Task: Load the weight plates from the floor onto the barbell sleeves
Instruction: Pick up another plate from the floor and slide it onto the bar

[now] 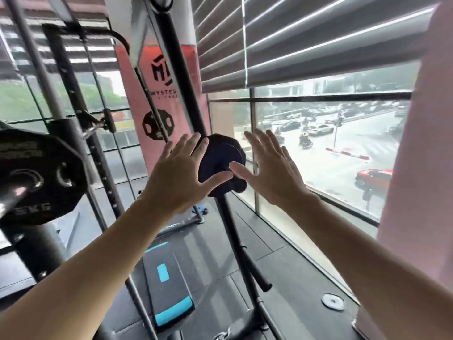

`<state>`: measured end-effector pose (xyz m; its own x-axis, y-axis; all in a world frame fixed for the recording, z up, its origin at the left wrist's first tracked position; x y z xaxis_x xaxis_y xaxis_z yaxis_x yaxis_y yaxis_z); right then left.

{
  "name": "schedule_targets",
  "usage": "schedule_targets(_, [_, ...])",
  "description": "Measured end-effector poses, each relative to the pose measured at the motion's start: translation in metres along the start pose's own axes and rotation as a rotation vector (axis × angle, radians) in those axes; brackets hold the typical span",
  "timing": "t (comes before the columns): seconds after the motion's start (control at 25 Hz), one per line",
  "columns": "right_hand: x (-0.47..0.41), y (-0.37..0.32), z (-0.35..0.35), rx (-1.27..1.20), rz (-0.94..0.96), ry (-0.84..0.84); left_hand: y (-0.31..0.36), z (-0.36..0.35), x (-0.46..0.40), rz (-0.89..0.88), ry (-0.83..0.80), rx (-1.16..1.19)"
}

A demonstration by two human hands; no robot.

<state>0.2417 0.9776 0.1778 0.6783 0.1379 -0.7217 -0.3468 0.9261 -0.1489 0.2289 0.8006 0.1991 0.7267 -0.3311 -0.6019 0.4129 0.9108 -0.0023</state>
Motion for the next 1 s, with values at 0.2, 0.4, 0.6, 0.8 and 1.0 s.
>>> schedule_targets(0.2, [0.091, 0.115, 0.032, 0.037, -0.141, -0.01, 0.128, -0.077, -0.005, -0.073, -0.134, 0.137])
schedule_targets(0.4, [0.176, 0.204, 0.039, 0.051, -0.32, -0.049, 0.226, -0.153, 0.004, -0.139, -0.248, 0.169])
schedule_targets(0.6, [0.248, 0.272, 0.02, 0.085, -0.51, -0.116, 0.287, -0.231, 0.015, -0.227, -0.346, 0.163])
schedule_targets(0.8, [0.316, 0.327, -0.008, 0.117, -0.733, -0.218, 0.326, -0.316, 0.023, -0.272, -0.472, 0.22])
schedule_targets(1.0, [0.39, 0.374, -0.067, 0.135, -0.945, -0.352, 0.355, -0.429, 0.049, -0.334, -0.597, 0.212])
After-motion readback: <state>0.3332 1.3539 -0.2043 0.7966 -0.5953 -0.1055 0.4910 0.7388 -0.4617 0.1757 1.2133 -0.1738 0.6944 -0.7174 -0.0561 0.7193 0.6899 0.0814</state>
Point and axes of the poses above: each hand's wrist, its own x-axis away from the middle knuckle, its own z-axis out of the back of the hand, y = z × x, the point moved 8 cm from there along -x, towards the middle knuckle, and after that the axes turned 10 degrees about z, right-handed, at the moved point
